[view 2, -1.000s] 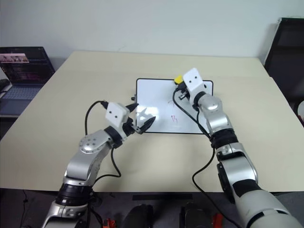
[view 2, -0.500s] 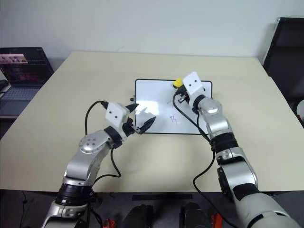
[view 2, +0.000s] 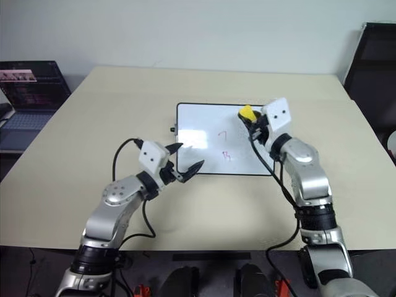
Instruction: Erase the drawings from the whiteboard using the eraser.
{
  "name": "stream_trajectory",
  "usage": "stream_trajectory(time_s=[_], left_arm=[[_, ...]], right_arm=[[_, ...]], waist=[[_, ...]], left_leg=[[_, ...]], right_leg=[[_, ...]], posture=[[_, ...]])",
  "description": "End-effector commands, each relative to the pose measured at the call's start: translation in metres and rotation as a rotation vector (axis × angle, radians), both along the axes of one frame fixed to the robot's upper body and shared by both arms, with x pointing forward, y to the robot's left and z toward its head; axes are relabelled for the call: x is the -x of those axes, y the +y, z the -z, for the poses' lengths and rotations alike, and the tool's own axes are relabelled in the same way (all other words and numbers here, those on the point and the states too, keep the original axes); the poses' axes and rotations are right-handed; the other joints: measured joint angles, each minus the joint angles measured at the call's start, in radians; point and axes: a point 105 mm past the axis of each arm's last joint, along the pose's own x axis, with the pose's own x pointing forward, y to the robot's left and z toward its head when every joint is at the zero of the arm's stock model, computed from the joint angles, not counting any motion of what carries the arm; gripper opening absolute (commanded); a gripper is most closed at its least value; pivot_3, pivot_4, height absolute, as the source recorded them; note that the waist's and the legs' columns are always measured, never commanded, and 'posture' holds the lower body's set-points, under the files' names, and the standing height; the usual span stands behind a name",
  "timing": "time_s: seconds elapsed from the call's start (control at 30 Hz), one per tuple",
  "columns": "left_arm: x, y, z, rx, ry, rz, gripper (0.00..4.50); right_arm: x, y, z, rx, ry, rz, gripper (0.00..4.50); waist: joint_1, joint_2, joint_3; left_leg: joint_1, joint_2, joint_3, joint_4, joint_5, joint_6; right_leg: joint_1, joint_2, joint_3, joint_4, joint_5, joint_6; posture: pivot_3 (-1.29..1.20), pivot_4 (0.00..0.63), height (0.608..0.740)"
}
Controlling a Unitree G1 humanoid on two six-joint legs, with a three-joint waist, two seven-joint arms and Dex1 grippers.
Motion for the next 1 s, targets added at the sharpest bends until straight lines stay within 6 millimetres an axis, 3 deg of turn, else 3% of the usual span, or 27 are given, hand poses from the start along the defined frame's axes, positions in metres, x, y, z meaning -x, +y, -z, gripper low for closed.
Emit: stream_trajectory(time_s=[0.03,0.23,0.33,0.87,1.0], left_arm=[[0.011,-0.001,-0.011,0.018,-0.055,0.033,4.5],[0.019,0.004,-0.003,0.016,-0.03,0.023,4.5],[0.019,0.004,-0.004,0.016,-0.031,0.021,4.5],[0.019,0.005,-0.006,0.014,-0.031,-0.002,4.5],[0.017,0.004,-0.006,0.012,-0.033,-0.008,4.5]], right_arm=[[0.013,-0.013,-0.012,0.008,-0.081,0.028,0.96],[0.036,-0.023,0.025,0.252,-0.184,0.033,0.96],[0.039,-0.021,0.032,0.303,-0.224,0.018,0.96],[0.031,-0.015,0.03,0.29,-0.247,-0.001,0.96],[0.022,-0.003,0.018,0.237,-0.24,-0.014,0.96]], waist=[[0.0,0.0,0.0],[0.001,0.0,0.0],[-0.002,0.0,0.0],[0.0,0.0,0.0],[-0.002,0.0,0.0]], left_leg=[[0.0,0.0,0.0,0.0,0.0,0.0],[0.0,0.0,0.0,0.0,0.0,0.0],[0.001,0.0,0.003,0.0,0.0,0.0],[0.003,0.0,0.005,0.0,0.0,0.0],[0.003,0.001,0.005,0.0,0.0,0.0]], right_leg=[[0.0,0.0,0.0,0.0,0.0,0.0],[0.0,0.0,0.0,-0.001,0.0,0.0],[0.0,0.0,0.0,-0.001,0.0,0.0],[0.001,0.001,0.002,0.0,0.0,0.0],[0.001,0.001,0.003,0.0,0.0,0.0]], posture=[[0.0,0.15,0.74],[0.0,0.15,0.74],[0.0,0.15,0.74],[0.0,0.15,0.74],[0.0,0.15,0.74]])
